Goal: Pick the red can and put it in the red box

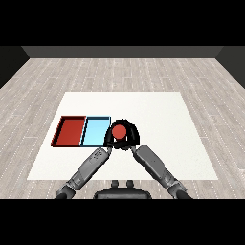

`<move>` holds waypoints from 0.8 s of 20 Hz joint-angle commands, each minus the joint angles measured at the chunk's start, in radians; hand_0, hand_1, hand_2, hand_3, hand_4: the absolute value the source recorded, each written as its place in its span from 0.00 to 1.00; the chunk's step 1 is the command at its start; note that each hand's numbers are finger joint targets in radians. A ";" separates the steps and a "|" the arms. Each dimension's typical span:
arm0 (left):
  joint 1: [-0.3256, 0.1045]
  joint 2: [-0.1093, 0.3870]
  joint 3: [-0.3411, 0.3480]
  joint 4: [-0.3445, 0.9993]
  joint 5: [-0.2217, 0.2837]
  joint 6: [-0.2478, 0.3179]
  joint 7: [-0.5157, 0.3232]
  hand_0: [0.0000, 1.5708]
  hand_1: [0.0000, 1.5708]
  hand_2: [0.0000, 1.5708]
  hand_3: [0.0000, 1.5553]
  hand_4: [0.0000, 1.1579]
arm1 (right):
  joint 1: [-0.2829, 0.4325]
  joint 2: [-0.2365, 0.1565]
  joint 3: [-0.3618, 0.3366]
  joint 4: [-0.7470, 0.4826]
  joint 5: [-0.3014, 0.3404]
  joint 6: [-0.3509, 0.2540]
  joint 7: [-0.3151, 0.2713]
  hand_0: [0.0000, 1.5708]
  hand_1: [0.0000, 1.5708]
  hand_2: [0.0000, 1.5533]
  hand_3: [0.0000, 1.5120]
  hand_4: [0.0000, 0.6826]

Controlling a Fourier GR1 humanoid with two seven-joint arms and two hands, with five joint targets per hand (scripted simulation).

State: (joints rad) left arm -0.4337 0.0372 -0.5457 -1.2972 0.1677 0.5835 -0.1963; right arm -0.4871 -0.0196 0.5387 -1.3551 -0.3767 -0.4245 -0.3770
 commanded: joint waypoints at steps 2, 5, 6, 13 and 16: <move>-0.019 -0.035 -0.015 0.015 0.014 -0.004 0.013 1.00 1.00 1.00 0.96 0.98 | 0.017 0.019 -0.009 -0.043 0.039 0.044 0.012 0.00 0.00 0.00 0.00 0.00; 0.011 -0.036 0.022 -0.031 -0.044 -0.029 0.052 1.00 1.00 1.00 0.96 0.98 | 0.023 0.019 -0.014 -0.053 0.046 0.049 0.021 0.00 0.00 0.00 0.00 0.00; 0.015 -0.026 0.049 0.002 -0.011 -0.082 0.008 1.00 1.00 1.00 0.96 0.98 | -0.060 0.019 0.005 0.002 -0.007 0.003 0.021 0.00 0.00 0.00 0.00 0.00; 0.045 -0.034 0.017 -0.034 -0.064 -0.043 0.042 1.00 1.00 1.00 0.95 1.00 | 0.069 -0.022 -0.097 -0.123 0.113 0.093 0.040 0.00 0.00 0.00 0.00 0.00; 0.033 -0.037 0.016 0.018 -0.029 -0.021 -0.001 1.00 1.00 1.00 0.95 0.99 | 0.045 -0.022 -0.149 -0.101 0.138 0.083 0.033 0.00 0.00 0.00 0.00 0.00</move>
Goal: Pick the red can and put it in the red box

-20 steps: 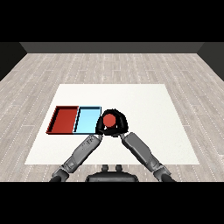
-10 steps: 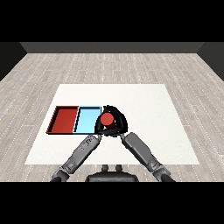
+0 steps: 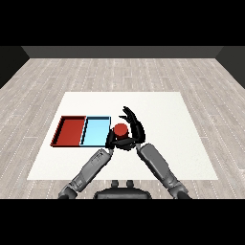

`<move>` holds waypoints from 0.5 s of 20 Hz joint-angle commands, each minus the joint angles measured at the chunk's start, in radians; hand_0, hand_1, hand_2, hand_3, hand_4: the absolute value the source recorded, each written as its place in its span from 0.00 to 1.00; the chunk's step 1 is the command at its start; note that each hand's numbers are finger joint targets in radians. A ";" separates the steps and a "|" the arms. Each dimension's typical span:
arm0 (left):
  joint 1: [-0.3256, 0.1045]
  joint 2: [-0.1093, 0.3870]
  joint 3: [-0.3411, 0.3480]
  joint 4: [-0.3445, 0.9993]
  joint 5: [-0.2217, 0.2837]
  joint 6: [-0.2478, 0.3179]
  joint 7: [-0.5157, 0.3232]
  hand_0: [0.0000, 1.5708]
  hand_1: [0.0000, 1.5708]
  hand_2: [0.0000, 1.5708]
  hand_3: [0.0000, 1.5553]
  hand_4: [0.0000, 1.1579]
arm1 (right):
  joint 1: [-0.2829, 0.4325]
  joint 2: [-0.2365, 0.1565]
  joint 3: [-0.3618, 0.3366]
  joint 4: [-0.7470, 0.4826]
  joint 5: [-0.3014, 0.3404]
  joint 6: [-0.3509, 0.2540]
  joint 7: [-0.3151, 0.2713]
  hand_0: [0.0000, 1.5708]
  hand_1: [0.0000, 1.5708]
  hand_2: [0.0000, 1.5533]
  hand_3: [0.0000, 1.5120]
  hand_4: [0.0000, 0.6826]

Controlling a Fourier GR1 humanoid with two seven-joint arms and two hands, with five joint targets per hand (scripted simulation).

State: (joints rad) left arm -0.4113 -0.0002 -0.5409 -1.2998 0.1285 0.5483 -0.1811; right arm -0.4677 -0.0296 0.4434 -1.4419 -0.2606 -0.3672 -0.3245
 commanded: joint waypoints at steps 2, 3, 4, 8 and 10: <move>0.009 0.009 0.073 0.046 0.018 -0.055 -0.045 1.00 1.00 1.00 0.95 0.99 | 0.087 -0.081 -0.029 -0.177 0.052 -0.010 0.074 0.00 0.00 0.00 0.00 0.00; 0.084 0.000 0.012 0.010 0.031 -0.031 -0.085 1.00 1.00 1.00 0.95 0.99 | 0.031 -0.033 -0.047 -0.153 0.078 -0.045 0.092 0.00 0.00 0.00 0.00 0.00; 0.004 0.000 0.022 0.071 0.060 -0.019 -0.051 1.00 1.00 1.00 0.96 0.98 | 0.050 -0.041 -0.079 -0.194 0.052 -0.036 0.082 0.00 0.00 0.00 0.00 0.00; 0.062 0.017 0.075 -0.023 0.014 -0.030 -0.003 1.00 1.00 1.00 0.95 0.97 | 0.048 -0.103 -0.138 -0.336 0.063 -0.042 0.156 0.00 0.00 0.00 0.00 0.00; 0.064 0.004 0.094 0.036 0.010 -0.053 -0.067 1.00 1.00 0.99 0.93 0.96 | 0.079 -0.156 -0.190 -0.388 0.054 -0.016 0.174 0.00 0.00 0.00 0.00 0.00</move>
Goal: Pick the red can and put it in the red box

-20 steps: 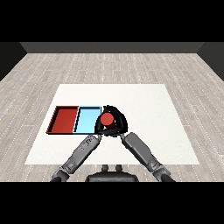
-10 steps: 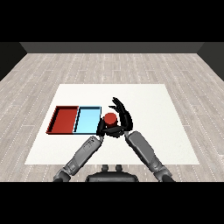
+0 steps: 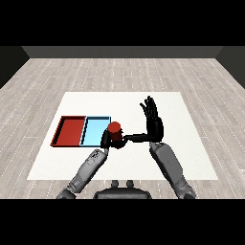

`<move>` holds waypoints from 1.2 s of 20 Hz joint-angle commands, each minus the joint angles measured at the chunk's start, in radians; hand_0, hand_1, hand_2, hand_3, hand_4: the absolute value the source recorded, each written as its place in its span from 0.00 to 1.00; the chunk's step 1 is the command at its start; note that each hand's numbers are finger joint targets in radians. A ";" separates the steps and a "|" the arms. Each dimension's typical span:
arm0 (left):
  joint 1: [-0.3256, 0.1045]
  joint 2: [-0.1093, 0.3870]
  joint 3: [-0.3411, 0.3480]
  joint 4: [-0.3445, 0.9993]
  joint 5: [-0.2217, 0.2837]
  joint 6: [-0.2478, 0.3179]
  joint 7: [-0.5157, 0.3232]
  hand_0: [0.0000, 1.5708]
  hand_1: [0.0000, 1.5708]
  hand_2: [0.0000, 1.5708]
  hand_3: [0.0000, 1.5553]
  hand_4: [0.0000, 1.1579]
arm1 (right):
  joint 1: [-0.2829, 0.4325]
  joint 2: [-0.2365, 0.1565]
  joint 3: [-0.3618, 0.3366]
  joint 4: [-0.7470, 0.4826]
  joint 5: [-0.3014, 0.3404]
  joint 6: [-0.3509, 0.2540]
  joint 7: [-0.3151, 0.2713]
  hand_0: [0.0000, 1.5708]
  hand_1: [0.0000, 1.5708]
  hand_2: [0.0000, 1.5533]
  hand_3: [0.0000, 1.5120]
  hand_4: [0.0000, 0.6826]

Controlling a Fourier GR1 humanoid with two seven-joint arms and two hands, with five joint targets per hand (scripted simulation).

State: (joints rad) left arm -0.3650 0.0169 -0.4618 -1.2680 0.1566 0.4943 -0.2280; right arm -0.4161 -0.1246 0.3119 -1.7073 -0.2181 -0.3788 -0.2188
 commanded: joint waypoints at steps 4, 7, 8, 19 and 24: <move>0.021 0.035 0.049 -0.054 -0.052 -0.002 0.022 1.00 1.00 1.00 0.94 0.98 | 0.149 -0.068 -0.157 -0.139 -0.071 0.052 0.008 0.00 0.00 0.00 0.00 0.00; 0.009 0.118 0.126 -0.067 -0.034 -0.053 0.017 1.00 1.00 1.00 0.94 0.97 | 0.207 -0.081 -0.202 -0.035 -0.098 0.131 -0.094 0.00 0.00 0.00 0.00 0.00; 0.049 0.110 0.074 -0.191 -0.089 -0.002 0.100 1.00 1.00 1.00 0.94 0.97 | 0.196 -0.072 -0.217 -0.036 -0.117 0.142 -0.069 0.00 0.00 0.00 0.00 0.00; -0.022 0.278 0.240 -0.082 -0.163 -0.041 0.132 1.00 1.00 0.99 0.92 0.98 | 0.406 -0.100 -0.262 0.121 -0.097 0.250 -0.203 0.00 0.00 0.00 0.00 0.00; -0.156 0.393 0.327 0.049 -0.201 -0.084 0.248 0.92 0.92 0.93 0.90 0.96 | 0.411 -0.088 -0.269 0.189 -0.090 0.271 -0.235 0.00 0.00 0.00 0.00 0.00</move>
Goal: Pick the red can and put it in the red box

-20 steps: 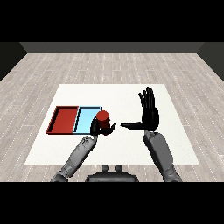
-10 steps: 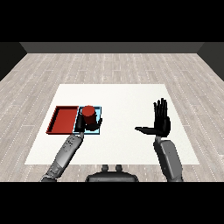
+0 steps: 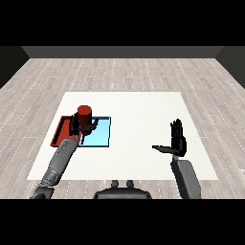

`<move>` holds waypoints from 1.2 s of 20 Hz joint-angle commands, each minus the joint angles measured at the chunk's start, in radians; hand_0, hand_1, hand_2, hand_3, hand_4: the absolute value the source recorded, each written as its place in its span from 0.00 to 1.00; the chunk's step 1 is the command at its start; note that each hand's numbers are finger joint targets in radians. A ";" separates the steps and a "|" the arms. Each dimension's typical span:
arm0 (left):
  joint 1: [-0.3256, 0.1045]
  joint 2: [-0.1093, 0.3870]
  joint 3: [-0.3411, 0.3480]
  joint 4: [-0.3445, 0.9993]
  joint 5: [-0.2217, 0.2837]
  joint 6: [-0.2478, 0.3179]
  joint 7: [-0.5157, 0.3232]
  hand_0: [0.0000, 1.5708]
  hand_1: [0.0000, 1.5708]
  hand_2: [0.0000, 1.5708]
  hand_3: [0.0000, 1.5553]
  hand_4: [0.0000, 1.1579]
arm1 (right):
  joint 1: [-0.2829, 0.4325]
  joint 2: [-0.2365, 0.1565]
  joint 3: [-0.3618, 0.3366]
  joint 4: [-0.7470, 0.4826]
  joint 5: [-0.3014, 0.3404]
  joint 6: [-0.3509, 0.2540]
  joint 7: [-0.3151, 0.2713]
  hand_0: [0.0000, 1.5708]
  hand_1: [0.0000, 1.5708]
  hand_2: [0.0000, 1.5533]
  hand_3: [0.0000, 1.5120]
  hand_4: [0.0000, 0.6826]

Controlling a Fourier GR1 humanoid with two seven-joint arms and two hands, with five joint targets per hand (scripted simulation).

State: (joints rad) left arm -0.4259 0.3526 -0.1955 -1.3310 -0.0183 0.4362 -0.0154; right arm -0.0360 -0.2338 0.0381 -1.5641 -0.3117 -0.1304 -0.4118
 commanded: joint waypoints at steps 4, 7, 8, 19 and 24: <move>-0.165 0.058 0.100 0.369 -0.052 -0.029 0.017 0.98 0.98 0.97 0.93 0.93 | -0.021 0.023 -0.009 0.068 0.011 -0.006 0.004 0.00 0.00 0.00 0.00 0.00; -0.115 0.095 0.176 0.517 -0.013 -0.051 -0.071 1.00 1.00 0.99 0.94 0.95 | -0.029 0.011 -0.007 0.108 0.033 0.016 -0.030 0.00 0.00 0.00 0.00 0.00; -0.081 0.127 0.193 0.512 0.007 -0.087 -0.063 1.00 1.00 1.00 0.95 0.95 | -0.013 0.034 0.014 0.122 0.057 0.011 -0.069 0.00 0.00 0.00 0.00 0.00; -0.269 0.104 0.224 1.105 -0.102 -0.003 -0.104 0.44 0.44 0.48 0.53 0.71 | -0.032 0.003 -0.029 0.074 0.064 0.022 -0.116 0.00 0.00 0.00 0.00 0.00; -0.283 0.096 0.241 1.220 -0.111 0.014 -0.101 0.51 0.51 0.48 0.00 0.61 | 0.014 0.004 -0.024 0.042 0.061 0.047 -0.137 0.00 0.00 0.00 0.00 0.00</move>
State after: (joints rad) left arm -0.6993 0.4536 0.0318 -0.2090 -0.1228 0.4481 -0.1231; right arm -0.0400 -0.2243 0.0176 -1.5002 -0.2508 -0.0958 -0.5348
